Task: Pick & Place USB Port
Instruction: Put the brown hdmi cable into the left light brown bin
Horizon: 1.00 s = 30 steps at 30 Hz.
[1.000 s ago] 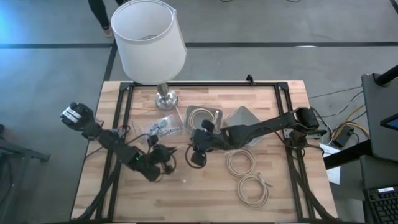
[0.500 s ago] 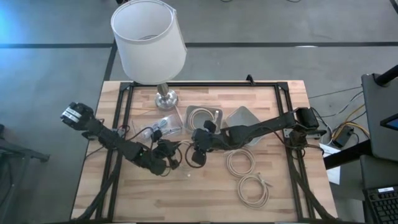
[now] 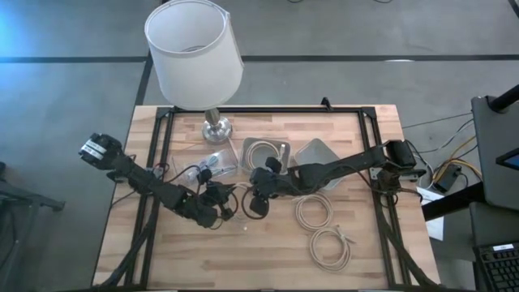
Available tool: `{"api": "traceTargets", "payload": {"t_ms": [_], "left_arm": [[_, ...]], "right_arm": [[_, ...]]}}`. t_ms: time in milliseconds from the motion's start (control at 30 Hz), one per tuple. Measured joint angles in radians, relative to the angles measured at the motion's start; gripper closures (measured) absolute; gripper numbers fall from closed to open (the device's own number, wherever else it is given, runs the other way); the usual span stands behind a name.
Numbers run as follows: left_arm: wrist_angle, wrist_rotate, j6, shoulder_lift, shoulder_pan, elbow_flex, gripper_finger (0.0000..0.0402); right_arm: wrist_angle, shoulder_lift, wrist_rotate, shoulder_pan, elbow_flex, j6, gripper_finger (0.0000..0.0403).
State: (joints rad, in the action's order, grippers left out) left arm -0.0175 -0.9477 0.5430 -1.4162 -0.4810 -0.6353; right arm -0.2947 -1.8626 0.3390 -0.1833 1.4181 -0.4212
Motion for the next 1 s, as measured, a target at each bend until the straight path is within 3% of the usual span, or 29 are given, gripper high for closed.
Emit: {"api": "traceTargets", "payload": {"t_ms": [600, 1000], "left_arm": [[0.019, -0.034, 0.007, 0.0, 0.028, -0.017, 0.0378], [-0.01, -0.069, -0.039, 0.0, 0.028, -0.065, 0.0378]], "right_arm": [[-0.002, -0.003, 0.001, 0.007, -0.017, 0.005, 0.0285], [-0.002, -0.004, 0.001, 0.011, -0.035, 0.038, 0.0308]]}}
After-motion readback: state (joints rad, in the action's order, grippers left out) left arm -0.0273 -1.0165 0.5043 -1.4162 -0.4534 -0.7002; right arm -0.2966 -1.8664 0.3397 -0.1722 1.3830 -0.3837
